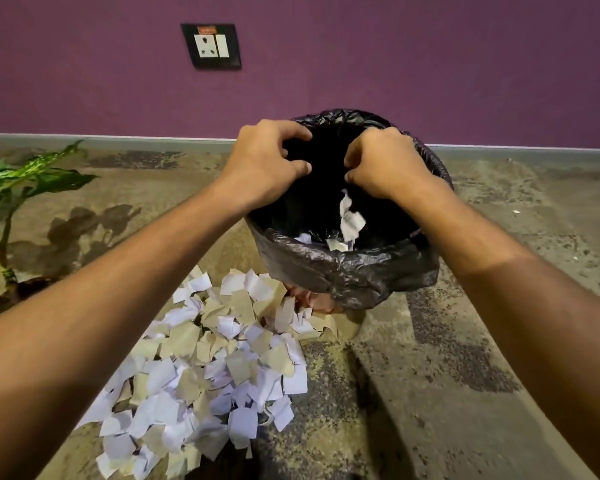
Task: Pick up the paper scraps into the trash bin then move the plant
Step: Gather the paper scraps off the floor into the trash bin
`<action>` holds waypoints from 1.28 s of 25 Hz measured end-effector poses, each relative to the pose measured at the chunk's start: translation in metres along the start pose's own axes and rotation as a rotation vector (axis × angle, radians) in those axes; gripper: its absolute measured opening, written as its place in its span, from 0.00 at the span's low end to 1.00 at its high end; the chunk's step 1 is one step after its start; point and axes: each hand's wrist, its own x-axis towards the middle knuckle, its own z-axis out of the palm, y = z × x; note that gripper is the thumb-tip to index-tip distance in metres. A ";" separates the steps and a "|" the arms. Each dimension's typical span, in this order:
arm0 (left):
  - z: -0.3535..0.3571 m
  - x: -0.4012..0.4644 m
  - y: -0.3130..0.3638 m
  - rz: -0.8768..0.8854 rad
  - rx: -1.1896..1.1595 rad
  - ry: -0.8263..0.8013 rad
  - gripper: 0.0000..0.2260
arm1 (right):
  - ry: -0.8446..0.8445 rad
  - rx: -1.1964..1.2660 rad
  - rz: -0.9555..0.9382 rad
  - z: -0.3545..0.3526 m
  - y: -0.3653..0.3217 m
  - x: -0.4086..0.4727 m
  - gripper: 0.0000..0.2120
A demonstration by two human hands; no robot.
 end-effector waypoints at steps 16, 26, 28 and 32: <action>-0.034 -0.172 -0.151 -0.364 -0.165 0.262 0.11 | -0.158 0.140 -0.619 0.034 -0.151 -0.078 0.10; -0.047 -0.288 -0.244 -0.703 0.355 -0.537 0.20 | -0.716 -0.214 -0.907 0.187 -0.145 -0.136 0.22; -0.054 -0.298 -0.252 -0.723 0.379 -0.529 0.26 | -0.600 -0.129 -0.823 0.199 -0.155 -0.115 0.21; -0.059 -0.310 -0.266 -0.761 0.408 -0.540 0.35 | -0.573 -0.091 -0.538 0.226 -0.167 -0.064 0.24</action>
